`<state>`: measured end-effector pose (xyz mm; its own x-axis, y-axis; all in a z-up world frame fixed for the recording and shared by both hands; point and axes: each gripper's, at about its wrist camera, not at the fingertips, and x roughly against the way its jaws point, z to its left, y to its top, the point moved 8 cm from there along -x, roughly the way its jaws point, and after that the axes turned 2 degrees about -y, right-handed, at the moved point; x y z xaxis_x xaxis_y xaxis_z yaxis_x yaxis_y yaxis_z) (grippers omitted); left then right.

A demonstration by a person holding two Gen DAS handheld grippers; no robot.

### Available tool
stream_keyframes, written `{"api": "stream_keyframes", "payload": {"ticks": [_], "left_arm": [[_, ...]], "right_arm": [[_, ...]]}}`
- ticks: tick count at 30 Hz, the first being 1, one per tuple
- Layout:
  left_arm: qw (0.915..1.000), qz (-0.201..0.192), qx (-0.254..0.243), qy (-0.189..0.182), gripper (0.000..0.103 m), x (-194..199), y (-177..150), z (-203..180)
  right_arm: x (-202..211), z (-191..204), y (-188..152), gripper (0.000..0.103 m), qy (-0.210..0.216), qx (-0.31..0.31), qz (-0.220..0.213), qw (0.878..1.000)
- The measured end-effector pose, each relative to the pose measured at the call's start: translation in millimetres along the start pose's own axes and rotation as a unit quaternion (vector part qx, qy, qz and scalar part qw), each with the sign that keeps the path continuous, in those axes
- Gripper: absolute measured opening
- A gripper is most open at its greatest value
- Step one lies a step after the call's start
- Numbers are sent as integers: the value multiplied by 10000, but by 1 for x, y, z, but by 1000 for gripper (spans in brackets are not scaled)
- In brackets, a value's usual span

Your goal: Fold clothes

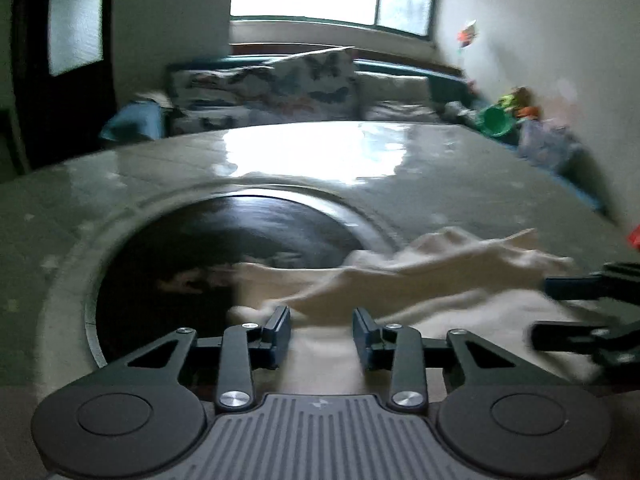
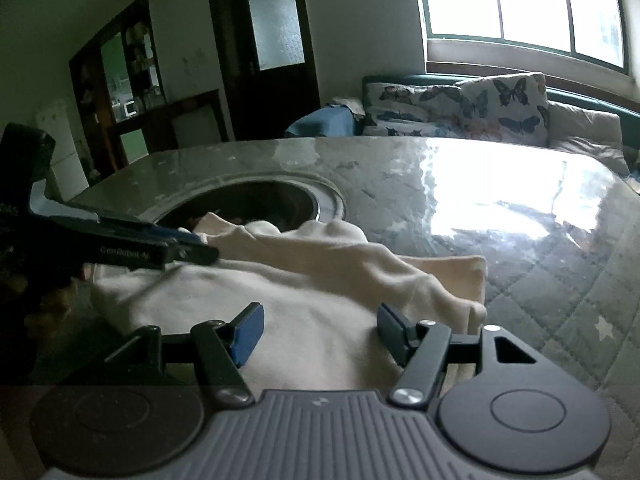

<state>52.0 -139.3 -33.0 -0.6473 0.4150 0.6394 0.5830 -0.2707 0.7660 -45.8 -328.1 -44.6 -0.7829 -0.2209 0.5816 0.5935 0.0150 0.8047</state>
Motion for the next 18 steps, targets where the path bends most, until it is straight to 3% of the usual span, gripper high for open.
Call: {"api": "stream_keyframes", "payload": {"ticks": [5, 8, 13, 18], "left_arm": [[9999, -111, 86, 26, 37, 4, 7, 5], [9997, -151, 25, -215, 38, 1, 14, -10], [9995, -11, -131, -275, 38, -19, 19, -28], [9995, 63, 40, -292, 39, -28, 21, -25]], "right_arm": [[0, 1, 5, 64, 3, 74, -74, 9999], [-3, 3, 14, 64, 31, 133, -123, 9998], [-17, -2, 23, 64, -7, 181, -45, 9998], [-23, -12, 22, 64, -146, 81, 17, 9999]]}}
